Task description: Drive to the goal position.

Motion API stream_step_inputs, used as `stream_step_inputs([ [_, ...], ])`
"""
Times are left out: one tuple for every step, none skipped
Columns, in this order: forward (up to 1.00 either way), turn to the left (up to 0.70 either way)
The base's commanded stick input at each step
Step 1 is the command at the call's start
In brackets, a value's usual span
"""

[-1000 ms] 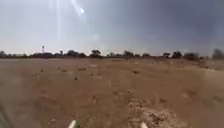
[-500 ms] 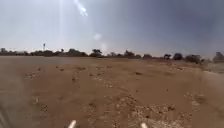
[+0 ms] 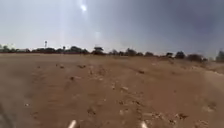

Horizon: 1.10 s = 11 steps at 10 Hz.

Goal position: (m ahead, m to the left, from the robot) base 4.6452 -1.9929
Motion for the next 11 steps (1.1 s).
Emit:
stream_step_inputs([
  [0.5, 0.0],
  [0.5, 0.0],
  [0.5, 0.0],
  [0.5, 0.0],
  [0.5, 0.0],
  [0.5, 0.0],
  [0.5, 0.0],
  [0.5, 0.0],
  [0.5, 0.0],
  [0.5, 0.0],
  [0.5, 0.0],
])
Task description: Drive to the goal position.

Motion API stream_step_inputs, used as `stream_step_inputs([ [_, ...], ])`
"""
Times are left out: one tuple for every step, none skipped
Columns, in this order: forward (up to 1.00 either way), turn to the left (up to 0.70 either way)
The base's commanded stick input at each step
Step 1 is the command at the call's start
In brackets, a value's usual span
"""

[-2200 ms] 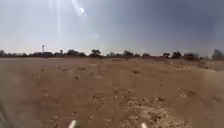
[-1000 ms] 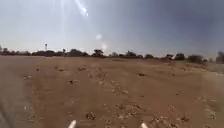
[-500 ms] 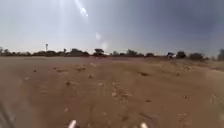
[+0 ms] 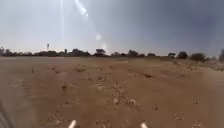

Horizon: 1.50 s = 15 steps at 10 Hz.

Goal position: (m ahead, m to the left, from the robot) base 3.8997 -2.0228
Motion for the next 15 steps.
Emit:
stream_step_inputs([
  [0.5, 0.0],
  [0.5, 0.0],
  [0.5, 0.0],
  [0.5, 0.0],
  [0.5, 0.0],
  [0.5, 0.0],
  [0.5, 0.0],
  [0.5, 0.0],
  [0.5, 0.0],
  [0.5, 0.0],
  [0.5, 0.0],
  [0.5, 0.0],
  [0.5, 0.0],
  [0.5, 0.0],
  [0.5, 0.0],
])
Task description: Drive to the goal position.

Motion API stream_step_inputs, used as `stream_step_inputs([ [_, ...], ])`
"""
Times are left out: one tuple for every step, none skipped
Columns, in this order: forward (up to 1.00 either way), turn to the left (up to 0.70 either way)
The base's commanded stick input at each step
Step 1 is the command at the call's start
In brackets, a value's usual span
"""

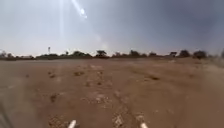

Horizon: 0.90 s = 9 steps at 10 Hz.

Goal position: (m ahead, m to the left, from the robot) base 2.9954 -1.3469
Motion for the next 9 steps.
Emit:
stream_step_inputs([
  [0.5, 0.0],
  [0.5, 0.0],
  [0.5, 0.0],
  [0.5, 0.0],
  [0.5, 0.0],
  [0.5, 0.0],
  [0.5, 0.0],
  [0.5, -0.1],
  [0.5, -0.23],
])
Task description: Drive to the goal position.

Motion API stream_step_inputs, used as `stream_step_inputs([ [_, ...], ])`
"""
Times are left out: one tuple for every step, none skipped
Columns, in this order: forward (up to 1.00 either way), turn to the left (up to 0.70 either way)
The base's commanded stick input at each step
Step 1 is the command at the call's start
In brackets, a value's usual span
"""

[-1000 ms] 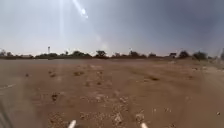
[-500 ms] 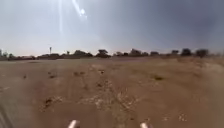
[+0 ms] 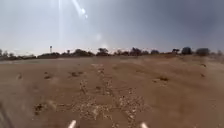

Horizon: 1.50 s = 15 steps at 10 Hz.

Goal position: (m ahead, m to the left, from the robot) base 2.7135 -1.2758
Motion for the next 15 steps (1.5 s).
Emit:
stream_step_inputs([
  [0.5, -0.35],
  [0.5, -0.48],
  [0.5, -0.37],
  [0.5, -0.22],
  [0.5, -0.07],
  [0.5, 0.0],
  [0.5, 0.0],
  [0.5, 0.0],
  [0.5, 0.0],
  [0.5, 0.0],
  [0.5, 0.0],
  [0.5, 0.0],
  [0.5, 0.0],
  [0.5, 0.0],
  [0.5, 0.0],
])
